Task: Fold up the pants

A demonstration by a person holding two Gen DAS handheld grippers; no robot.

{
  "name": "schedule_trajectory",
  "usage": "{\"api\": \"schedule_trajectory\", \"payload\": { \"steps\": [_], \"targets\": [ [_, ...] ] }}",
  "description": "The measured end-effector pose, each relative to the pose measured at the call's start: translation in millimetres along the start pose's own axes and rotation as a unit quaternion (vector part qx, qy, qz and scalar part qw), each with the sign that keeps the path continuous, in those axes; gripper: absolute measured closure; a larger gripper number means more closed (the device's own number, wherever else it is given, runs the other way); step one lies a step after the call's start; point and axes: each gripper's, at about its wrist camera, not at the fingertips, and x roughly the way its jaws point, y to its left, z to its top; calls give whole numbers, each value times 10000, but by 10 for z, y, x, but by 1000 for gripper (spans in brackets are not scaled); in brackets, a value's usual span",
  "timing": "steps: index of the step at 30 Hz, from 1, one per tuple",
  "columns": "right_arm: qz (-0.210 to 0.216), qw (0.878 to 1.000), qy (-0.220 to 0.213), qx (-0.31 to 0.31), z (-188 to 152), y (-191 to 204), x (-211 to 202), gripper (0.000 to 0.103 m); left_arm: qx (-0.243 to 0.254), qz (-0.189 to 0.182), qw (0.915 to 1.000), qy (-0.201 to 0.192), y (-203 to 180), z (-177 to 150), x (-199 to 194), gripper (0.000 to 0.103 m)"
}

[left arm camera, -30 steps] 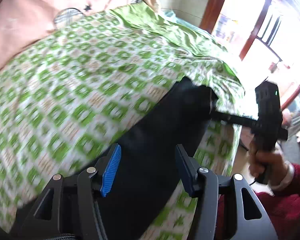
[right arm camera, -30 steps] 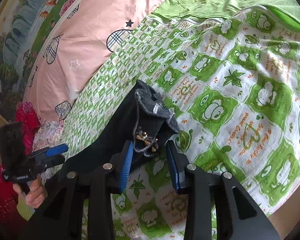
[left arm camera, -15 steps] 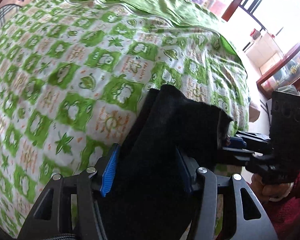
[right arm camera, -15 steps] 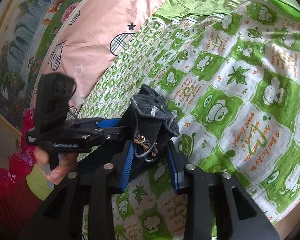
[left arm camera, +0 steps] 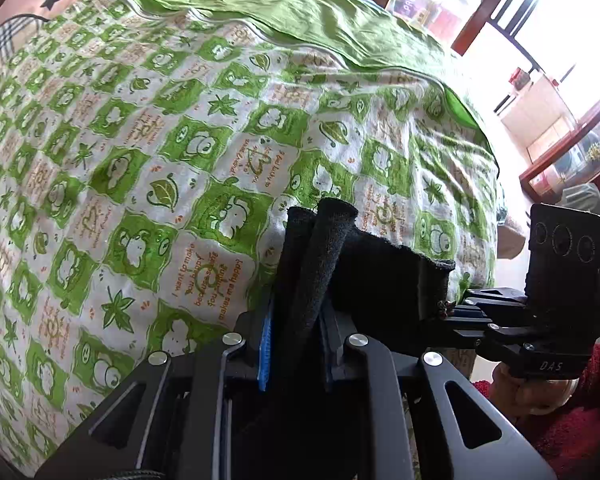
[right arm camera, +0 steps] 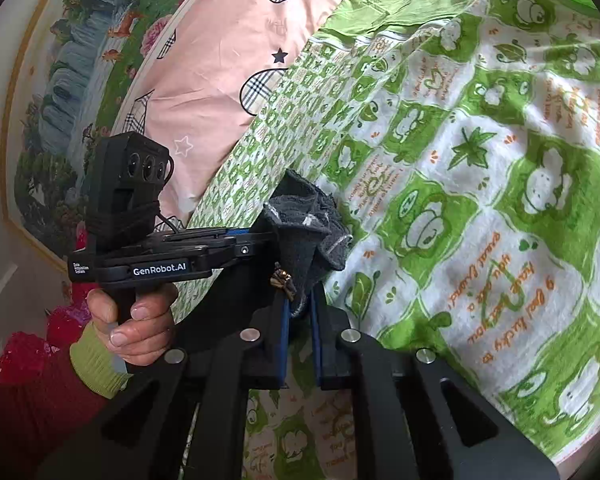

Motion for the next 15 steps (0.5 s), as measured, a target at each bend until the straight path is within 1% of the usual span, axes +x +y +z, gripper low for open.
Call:
{"api": "schedule_trajectory", "payload": {
  "steps": [3,7,11,15],
  "targets": [
    [92,9999,67,-11,26,22,-11,93,6,76,9999,-144,-49,-46,-110,86],
    [247,9995,73,-168,56,147,-55,93,-25,102,9993,-353,-84,-111,-304,86],
    [601,9974,27,-401,94,368,-97,93,9,140,9980,-617,-141,-188,-552,87],
    [1033,9930,83,-570,111,599,-77,93,-19,122,9955,-937,-143,-305,-844,87]
  ]
}}
